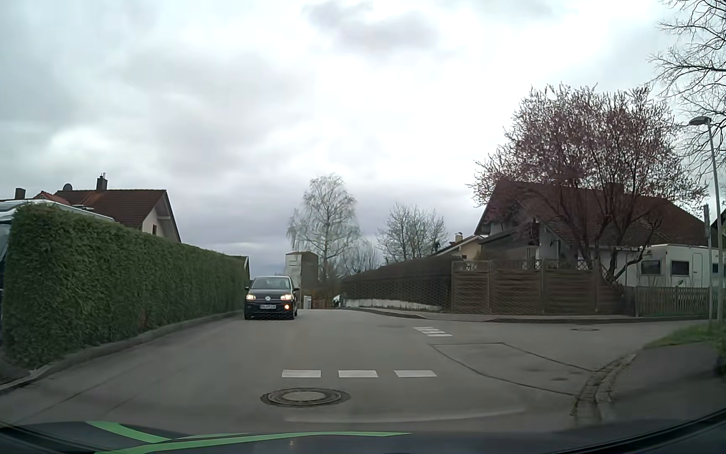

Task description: Follow the waypoints while adhering to traffic rules and regulations

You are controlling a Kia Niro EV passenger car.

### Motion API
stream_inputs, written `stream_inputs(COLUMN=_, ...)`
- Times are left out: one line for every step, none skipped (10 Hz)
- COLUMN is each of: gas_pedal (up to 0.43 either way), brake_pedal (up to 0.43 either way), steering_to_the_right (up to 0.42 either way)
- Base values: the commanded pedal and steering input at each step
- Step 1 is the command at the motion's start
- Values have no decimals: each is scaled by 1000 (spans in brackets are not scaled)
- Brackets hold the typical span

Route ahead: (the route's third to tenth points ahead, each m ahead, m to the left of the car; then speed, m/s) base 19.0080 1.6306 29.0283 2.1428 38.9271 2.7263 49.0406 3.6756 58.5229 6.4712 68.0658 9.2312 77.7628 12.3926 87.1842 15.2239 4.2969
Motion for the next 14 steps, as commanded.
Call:
stream_inputs(gas_pedal=67, brake_pedal=0, steering_to_the_right=24)
stream_inputs(gas_pedal=47, brake_pedal=0, steering_to_the_right=24)
stream_inputs(gas_pedal=39, brake_pedal=0, steering_to_the_right=24)
stream_inputs(gas_pedal=28, brake_pedal=0, steering_to_the_right=23)
stream_inputs(gas_pedal=20, brake_pedal=0, steering_to_the_right=23)
stream_inputs(gas_pedal=20, brake_pedal=0, steering_to_the_right=21)
stream_inputs(gas_pedal=8, brake_pedal=0, steering_to_the_right=21)
stream_inputs(gas_pedal=8, brake_pedal=0, steering_to_the_right=18)
stream_inputs(gas_pedal=8, brake_pedal=0, steering_to_the_right=16)
stream_inputs(gas_pedal=8, brake_pedal=0, steering_to_the_right=14)
stream_inputs(gas_pedal=8, brake_pedal=0, steering_to_the_right=11)
stream_inputs(gas_pedal=39, brake_pedal=0, steering_to_the_right=8)
stream_inputs(gas_pedal=39, brake_pedal=0, steering_to_the_right=6)
stream_inputs(gas_pedal=110, brake_pedal=0, steering_to_the_right=3)
